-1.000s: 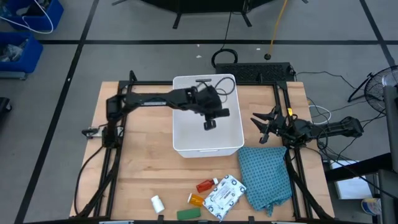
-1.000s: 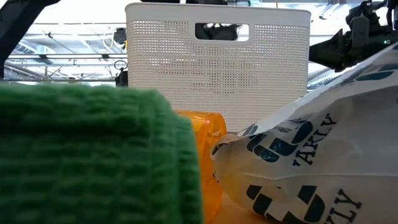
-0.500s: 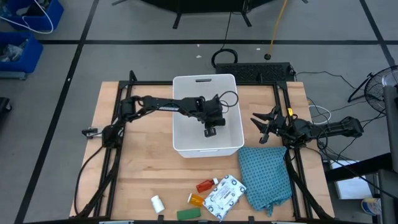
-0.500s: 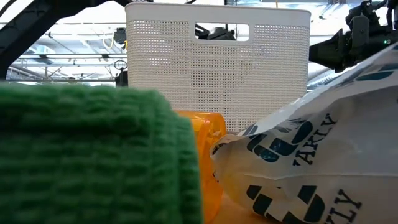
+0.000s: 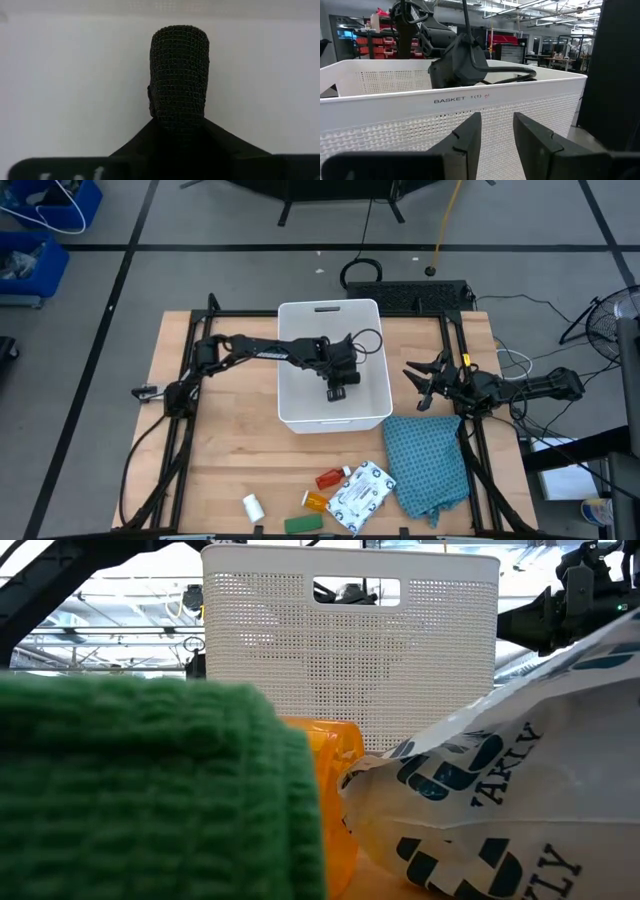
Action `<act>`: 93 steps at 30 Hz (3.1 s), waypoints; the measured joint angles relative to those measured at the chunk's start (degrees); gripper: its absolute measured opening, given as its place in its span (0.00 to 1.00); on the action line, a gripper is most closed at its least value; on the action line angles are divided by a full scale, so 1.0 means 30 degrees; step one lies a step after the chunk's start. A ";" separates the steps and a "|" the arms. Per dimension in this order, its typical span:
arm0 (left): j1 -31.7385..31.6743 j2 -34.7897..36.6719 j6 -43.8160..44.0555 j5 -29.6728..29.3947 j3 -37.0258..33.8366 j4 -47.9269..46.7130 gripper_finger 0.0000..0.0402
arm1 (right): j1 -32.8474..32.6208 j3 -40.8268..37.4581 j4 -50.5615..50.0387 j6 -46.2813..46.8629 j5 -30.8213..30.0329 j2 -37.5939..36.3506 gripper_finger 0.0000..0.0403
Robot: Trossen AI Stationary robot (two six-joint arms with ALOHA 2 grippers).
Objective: Pick & place medical supplies in basket/bin
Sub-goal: Put the black bandage into the white bin, then put the mailer bag into the white bin
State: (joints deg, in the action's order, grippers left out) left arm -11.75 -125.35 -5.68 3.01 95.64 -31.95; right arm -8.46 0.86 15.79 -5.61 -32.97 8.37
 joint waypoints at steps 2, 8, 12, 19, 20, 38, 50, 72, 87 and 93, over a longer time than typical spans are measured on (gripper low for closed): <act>0.0156 0.0106 -0.0225 -0.0010 0.0000 -0.0002 0.38 | 0.0004 -0.0007 0.0000 0.0001 0.0000 0.0005 0.26; 0.0539 0.0226 0.0137 -0.1745 0.0257 0.0175 0.72 | -0.0003 0.0000 0.0000 0.0082 0.0000 -0.0001 0.26; 0.0706 0.1025 -0.0452 -0.2525 0.0660 -0.0405 0.89 | -0.0001 0.0000 0.0000 0.0082 0.0000 0.0003 0.26; 0.1667 0.5039 -0.1483 -0.2963 0.0773 -0.1852 0.96 | 0.0004 -0.0004 0.0010 -0.0003 -0.0044 0.0000 0.26; 0.1886 0.5914 -0.1645 -0.3206 0.0802 -0.2184 0.95 | 0.0004 -0.0007 0.0007 -0.0155 -0.0044 0.0006 0.26; 0.5650 2.0116 0.2024 -0.6474 -1.0399 -0.2037 0.07 | 0.0004 -0.0007 -0.0073 -0.0887 -0.0022 0.0006 0.26; 0.6682 2.5678 0.0409 -0.3795 -2.6029 1.9752 0.01 | 0.0004 0.0000 -0.0859 -0.0079 0.0000 0.0006 0.26; 0.6720 2.6038 0.1101 -0.4677 -3.1037 2.5234 0.09 | -0.0405 0.0474 0.3171 -0.2805 0.3326 -0.0007 0.27; 0.6703 2.6041 0.0637 -0.4859 -3.1044 2.5146 0.10 | -0.6521 1.0592 -0.2316 -0.4030 0.4703 0.8954 0.42; 0.6698 2.6041 0.0887 -0.5034 -3.1044 2.5153 0.10 | -1.0299 1.4840 -0.3631 -0.3840 -0.0032 1.5763 0.50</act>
State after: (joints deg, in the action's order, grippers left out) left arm 8.34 -47.22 -3.02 -12.10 2.50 43.51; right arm -39.36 45.38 4.90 -17.13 -33.07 55.65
